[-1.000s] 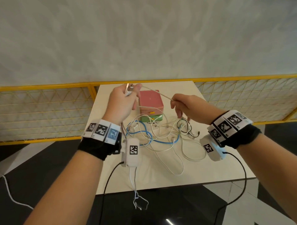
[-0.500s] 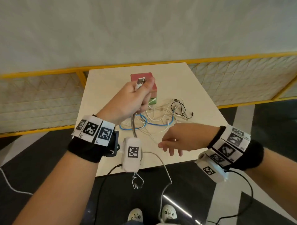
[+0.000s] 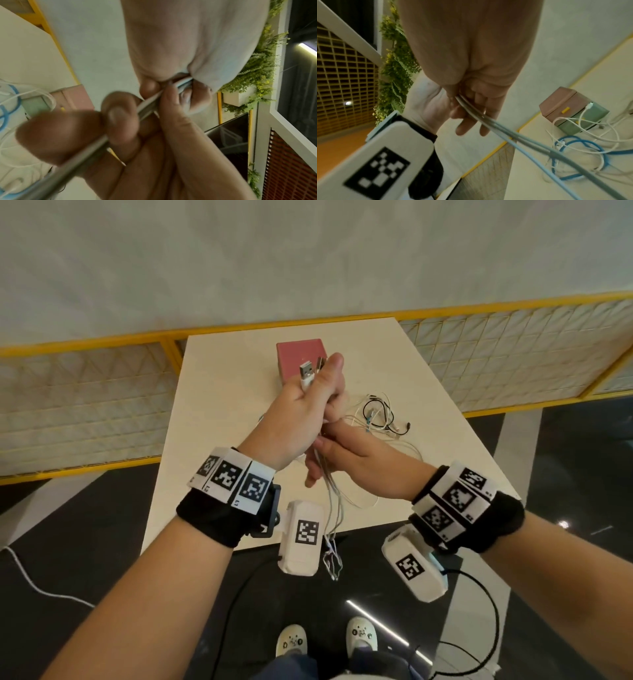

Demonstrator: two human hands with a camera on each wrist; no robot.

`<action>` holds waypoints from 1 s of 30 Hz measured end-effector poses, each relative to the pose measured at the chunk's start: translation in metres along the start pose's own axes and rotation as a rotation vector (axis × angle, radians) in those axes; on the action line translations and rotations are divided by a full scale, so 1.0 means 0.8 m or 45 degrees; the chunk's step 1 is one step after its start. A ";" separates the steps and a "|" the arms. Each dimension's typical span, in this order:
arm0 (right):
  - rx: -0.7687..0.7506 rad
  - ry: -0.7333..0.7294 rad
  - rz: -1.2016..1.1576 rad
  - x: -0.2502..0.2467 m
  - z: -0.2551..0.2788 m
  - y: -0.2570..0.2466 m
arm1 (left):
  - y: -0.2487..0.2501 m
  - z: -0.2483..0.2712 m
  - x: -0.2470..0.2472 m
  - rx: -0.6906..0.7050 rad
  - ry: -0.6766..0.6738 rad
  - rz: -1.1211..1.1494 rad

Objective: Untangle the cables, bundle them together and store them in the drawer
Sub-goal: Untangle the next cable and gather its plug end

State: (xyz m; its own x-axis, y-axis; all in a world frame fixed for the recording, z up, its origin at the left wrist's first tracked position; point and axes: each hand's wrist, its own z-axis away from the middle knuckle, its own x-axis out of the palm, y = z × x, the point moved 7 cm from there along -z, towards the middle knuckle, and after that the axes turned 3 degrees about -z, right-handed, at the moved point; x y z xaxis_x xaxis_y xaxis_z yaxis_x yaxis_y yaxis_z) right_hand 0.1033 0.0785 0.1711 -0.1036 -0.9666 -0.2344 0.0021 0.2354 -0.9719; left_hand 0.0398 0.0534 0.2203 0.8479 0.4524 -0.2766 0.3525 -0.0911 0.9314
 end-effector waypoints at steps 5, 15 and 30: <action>0.003 0.089 0.033 -0.002 -0.004 0.008 | -0.010 -0.001 -0.004 -0.037 0.023 -0.006; 0.046 0.155 -0.277 -0.016 -0.013 0.009 | -0.024 -0.016 -0.005 -0.098 0.111 0.076; 0.028 0.323 -0.351 -0.056 -0.025 0.011 | -0.030 -0.035 0.004 -0.221 0.056 0.278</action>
State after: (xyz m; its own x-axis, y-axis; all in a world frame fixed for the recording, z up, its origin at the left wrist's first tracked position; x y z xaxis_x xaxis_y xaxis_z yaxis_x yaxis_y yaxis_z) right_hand 0.0877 0.1258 0.1735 -0.3466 -0.9369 0.0463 -0.0393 -0.0348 -0.9986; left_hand 0.0228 0.0821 0.2034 0.8771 0.4769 -0.0579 0.0868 -0.0387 0.9955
